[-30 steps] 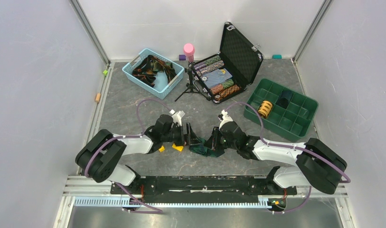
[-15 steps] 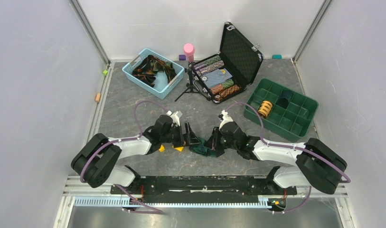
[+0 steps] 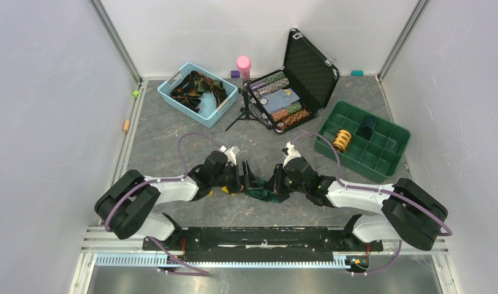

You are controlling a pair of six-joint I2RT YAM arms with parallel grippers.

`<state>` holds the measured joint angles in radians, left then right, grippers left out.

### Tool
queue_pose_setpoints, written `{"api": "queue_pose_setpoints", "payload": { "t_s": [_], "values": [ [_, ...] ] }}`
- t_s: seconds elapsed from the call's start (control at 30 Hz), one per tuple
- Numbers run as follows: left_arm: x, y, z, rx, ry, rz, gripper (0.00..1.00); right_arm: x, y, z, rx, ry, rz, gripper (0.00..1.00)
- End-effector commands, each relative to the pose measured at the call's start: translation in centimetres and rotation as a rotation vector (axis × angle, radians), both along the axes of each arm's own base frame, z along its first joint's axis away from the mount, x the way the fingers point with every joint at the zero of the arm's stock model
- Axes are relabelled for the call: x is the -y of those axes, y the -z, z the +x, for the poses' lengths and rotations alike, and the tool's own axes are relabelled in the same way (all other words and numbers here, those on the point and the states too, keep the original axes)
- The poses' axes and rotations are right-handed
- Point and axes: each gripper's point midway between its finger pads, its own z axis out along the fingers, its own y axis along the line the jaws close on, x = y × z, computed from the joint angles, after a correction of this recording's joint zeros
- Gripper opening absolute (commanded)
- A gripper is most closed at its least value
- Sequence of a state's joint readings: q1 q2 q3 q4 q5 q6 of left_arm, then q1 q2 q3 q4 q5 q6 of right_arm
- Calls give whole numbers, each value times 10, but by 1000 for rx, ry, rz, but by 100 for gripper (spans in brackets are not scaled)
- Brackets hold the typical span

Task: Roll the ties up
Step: Roll the tie at the center of the board.

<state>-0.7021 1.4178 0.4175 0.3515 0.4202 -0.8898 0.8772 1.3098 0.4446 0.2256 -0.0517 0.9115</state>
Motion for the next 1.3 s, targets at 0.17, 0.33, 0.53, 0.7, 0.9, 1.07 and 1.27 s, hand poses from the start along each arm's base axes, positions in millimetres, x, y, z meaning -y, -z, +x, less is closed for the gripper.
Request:
{"api": "queue_pose_setpoints", "payload": {
  "t_s": [0.17, 0.33, 0.53, 0.7, 0.9, 1.07, 1.27],
  "values": [
    [-2, 11, 7, -9, -62, 32, 79, 5, 5, -4, 11, -9, -24, 23],
    [-2, 11, 10, -6, -77, 31, 73, 6, 6, -4, 10, -9, -25, 23],
    [-3, 12, 12, -2, -82, 42, 65, 6, 4, -5, 16, -12, -19, 23],
    [-7, 10, 14, 24, -75, 92, 62, 4, -13, 1, 62, -16, -8, 27],
    [-15, 8, 17, 62, -48, 192, 61, 16, -43, 21, 182, 25, -65, 36],
    [-20, 9, 17, 96, -11, 300, 61, 35, -51, 29, 219, 69, -103, 37],
    [-23, 11, 14, 135, 43, 448, 61, 60, -48, 32, 219, 134, -136, 38]
  ]
}}
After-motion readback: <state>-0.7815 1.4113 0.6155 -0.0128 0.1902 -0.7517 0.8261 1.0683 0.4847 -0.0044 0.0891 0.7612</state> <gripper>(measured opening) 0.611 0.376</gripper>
